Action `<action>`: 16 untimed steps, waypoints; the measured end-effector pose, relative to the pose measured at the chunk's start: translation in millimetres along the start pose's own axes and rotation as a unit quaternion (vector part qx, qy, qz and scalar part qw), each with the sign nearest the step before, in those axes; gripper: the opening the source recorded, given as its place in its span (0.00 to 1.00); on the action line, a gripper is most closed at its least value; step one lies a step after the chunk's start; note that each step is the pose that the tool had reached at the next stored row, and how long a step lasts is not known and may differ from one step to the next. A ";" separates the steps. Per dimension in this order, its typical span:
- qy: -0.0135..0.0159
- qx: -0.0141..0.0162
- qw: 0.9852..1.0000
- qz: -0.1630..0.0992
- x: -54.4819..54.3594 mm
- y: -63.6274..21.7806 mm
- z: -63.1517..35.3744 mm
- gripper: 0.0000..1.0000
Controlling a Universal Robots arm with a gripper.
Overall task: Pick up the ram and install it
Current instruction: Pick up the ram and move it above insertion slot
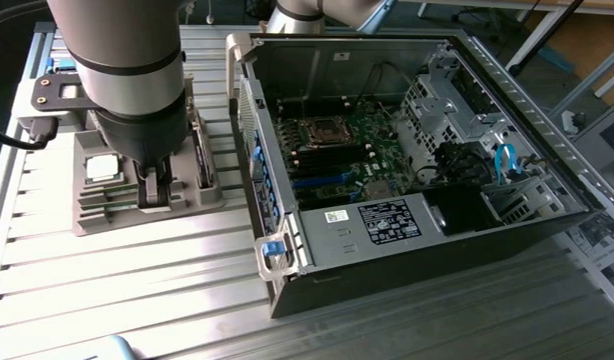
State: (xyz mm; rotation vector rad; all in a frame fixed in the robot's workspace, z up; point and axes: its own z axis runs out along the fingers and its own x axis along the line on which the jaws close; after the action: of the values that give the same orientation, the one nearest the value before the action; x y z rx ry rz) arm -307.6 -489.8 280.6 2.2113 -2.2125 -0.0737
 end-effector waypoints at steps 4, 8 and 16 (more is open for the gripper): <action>0.000 0.000 1.000 0.000 -0.7 1.1 1.7 0.44; 0.000 0.000 1.000 0.000 -1.6 2.2 3.6 0.44; 0.000 0.000 1.000 0.000 -2.6 4.0 6.8 0.44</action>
State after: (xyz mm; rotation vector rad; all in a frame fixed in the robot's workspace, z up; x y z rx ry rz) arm -311.8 -487.1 274.1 2.2113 -2.2124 -0.0737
